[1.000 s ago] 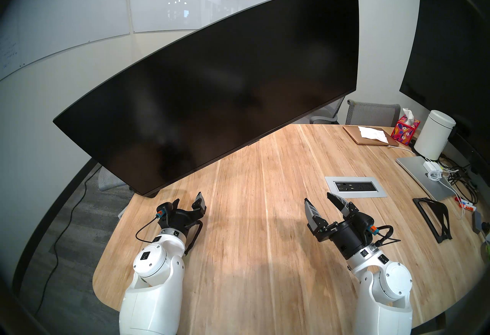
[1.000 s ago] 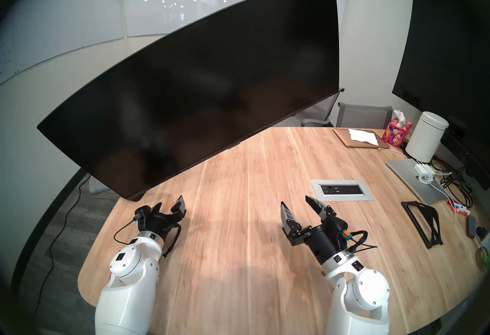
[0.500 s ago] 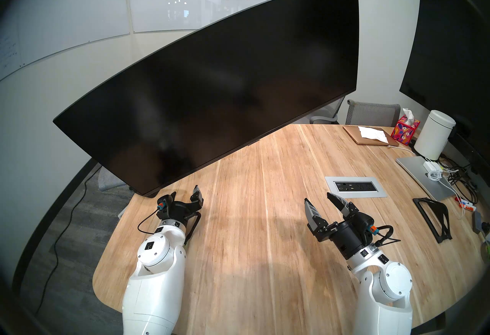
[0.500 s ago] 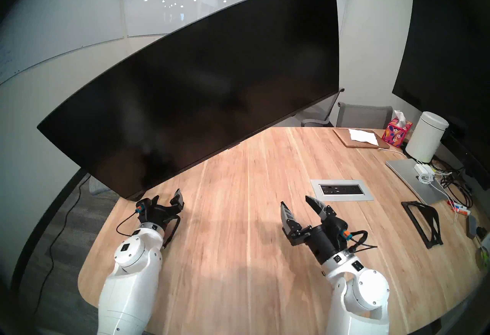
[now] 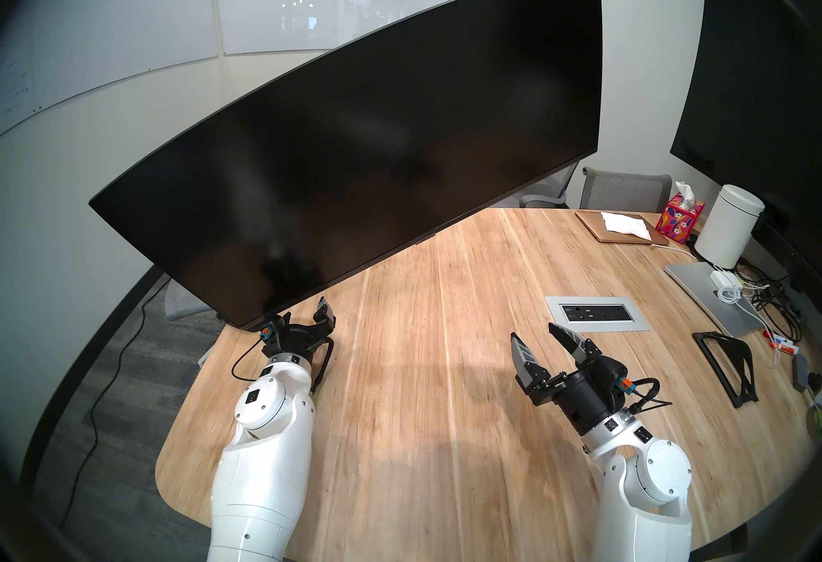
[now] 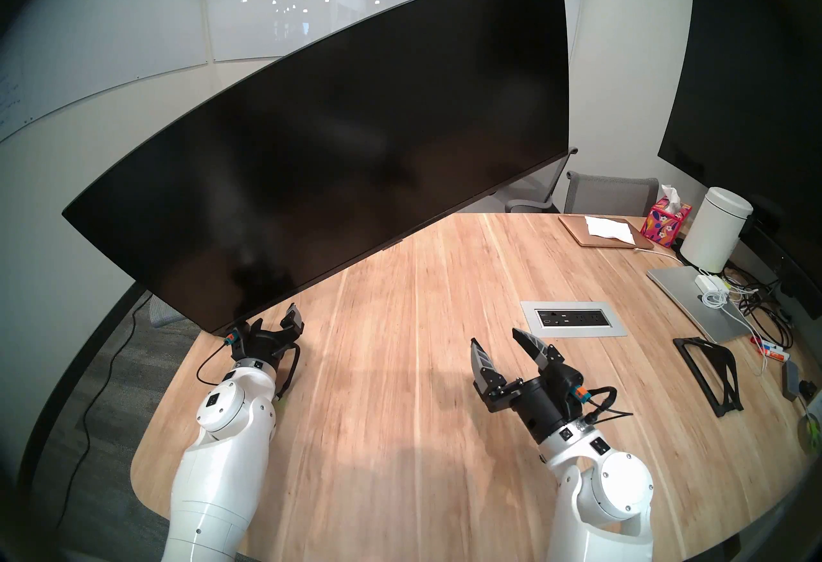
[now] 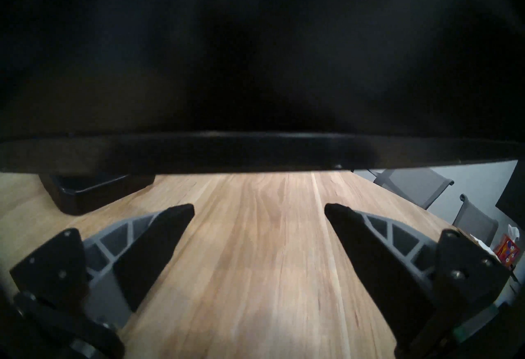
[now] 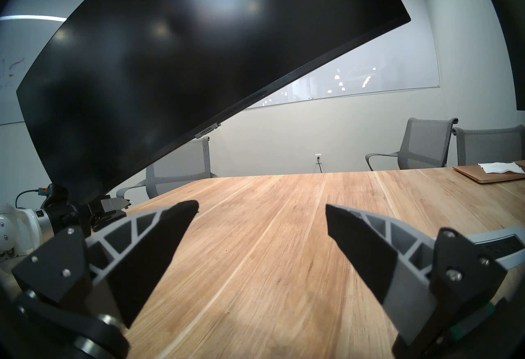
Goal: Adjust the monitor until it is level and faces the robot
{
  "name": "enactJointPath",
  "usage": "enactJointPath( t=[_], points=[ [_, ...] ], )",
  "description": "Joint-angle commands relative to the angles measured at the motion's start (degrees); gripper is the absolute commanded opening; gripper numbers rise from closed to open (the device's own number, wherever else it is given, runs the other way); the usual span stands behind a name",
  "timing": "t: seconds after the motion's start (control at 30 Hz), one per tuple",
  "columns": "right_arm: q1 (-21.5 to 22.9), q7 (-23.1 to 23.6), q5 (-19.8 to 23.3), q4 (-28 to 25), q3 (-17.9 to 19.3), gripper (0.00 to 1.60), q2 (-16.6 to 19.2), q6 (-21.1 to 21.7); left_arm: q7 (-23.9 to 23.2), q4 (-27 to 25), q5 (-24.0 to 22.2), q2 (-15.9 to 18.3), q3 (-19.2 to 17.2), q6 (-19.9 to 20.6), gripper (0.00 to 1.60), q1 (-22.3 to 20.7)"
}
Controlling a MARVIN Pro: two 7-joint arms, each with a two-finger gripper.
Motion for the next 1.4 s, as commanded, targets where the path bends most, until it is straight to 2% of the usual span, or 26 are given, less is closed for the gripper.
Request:
enactJointPath(
  t=[0.0,0.67,1.37],
  points=[
    [0.08,-0.03,0.33,-0.95,-0.05,1.60,0.12,-0.07,0.32,-0.98,-1.88,-0.23,-1.38,0.53,1.60,-3.01],
    [0.08,-0.04,0.34,-0.97,-0.05,1.60,0.10,-0.06,-1.07,-0.88,-3.11,0.70,-2.24,-0.34,1.60,-2.48],
    [0.14,0.01,0.29,-0.86,-0.03,1.60,0.12,-0.11,-2.41,-4.22,-3.54,3.26,-5.72,0.53,1.60,-2.84]
  ],
)
